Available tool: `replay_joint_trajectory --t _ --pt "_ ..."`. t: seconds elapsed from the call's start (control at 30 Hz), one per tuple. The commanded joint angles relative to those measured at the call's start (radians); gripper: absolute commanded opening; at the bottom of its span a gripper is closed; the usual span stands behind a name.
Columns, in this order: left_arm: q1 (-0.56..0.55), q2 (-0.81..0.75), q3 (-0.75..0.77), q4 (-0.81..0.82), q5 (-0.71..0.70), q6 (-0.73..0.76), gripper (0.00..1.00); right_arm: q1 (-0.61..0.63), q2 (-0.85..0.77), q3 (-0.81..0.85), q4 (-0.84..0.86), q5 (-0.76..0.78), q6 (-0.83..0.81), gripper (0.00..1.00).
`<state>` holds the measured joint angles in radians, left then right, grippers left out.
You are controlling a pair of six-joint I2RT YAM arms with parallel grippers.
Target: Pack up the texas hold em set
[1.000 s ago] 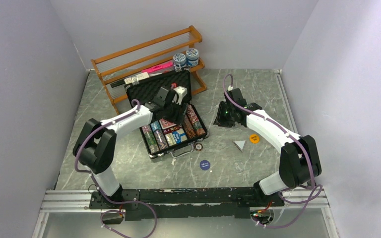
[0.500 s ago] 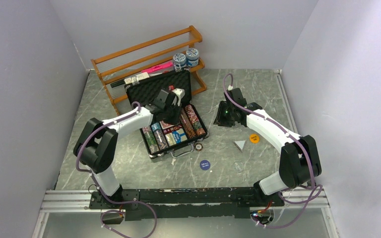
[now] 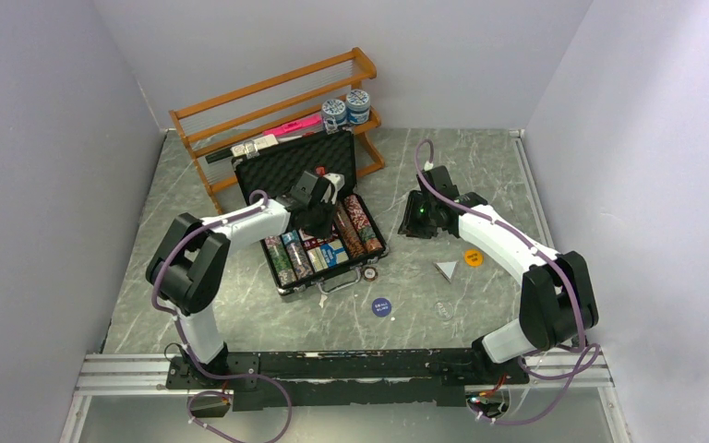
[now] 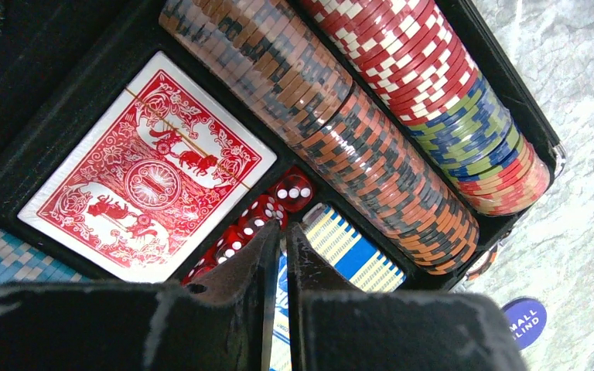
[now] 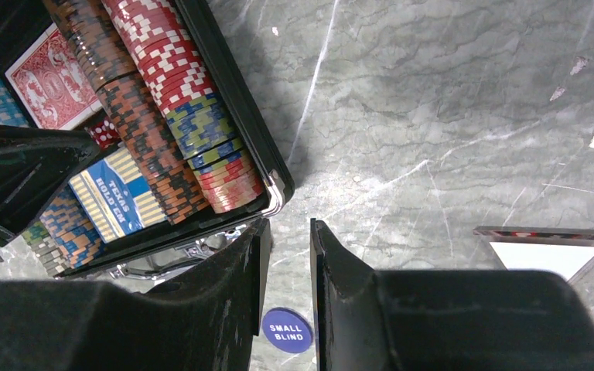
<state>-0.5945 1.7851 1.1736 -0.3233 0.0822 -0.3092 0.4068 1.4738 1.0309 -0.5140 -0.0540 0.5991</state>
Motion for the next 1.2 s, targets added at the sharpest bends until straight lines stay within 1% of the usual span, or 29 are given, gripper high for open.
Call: replay_joint_trajectory --t 0.0,0.37,0.57,0.73,0.83,0.97,1.07,1.1,1.13,1.17 --pt "-0.002 0.009 0.0 0.021 0.028 -0.009 0.15 -0.006 -0.01 -0.002 0.028 0.0 0.002 0.3" --pt "-0.002 0.039 0.013 0.025 0.011 -0.02 0.17 -0.006 -0.016 -0.009 0.022 0.006 -0.002 0.29" --pt "-0.001 0.008 0.012 0.03 0.01 -0.024 0.18 -0.006 -0.014 -0.006 0.021 0.006 -0.002 0.29" --pt "-0.001 -0.062 0.044 0.006 -0.035 -0.022 0.22 -0.01 -0.019 0.036 -0.031 0.04 -0.005 0.29" --pt "-0.001 -0.115 0.06 -0.012 -0.064 -0.022 0.28 -0.017 -0.022 0.069 -0.108 0.074 -0.014 0.3" --pt "-0.001 -0.21 0.058 -0.052 -0.145 -0.012 0.41 -0.031 -0.052 0.046 -0.21 0.178 -0.024 0.35" --pt "-0.001 -0.292 0.03 -0.051 -0.189 -0.003 0.52 -0.058 -0.073 0.015 -0.273 0.238 -0.015 0.41" --pt "-0.001 -0.321 0.02 -0.051 -0.203 -0.001 0.57 -0.068 -0.074 0.004 -0.297 0.25 -0.009 0.44" --pt "-0.001 -0.348 0.009 -0.051 -0.214 0.002 0.62 -0.078 -0.074 -0.007 -0.316 0.269 0.003 0.53" --pt "-0.001 -0.378 -0.004 -0.048 -0.221 0.004 0.66 -0.087 -0.077 -0.019 -0.333 0.292 0.024 0.64"
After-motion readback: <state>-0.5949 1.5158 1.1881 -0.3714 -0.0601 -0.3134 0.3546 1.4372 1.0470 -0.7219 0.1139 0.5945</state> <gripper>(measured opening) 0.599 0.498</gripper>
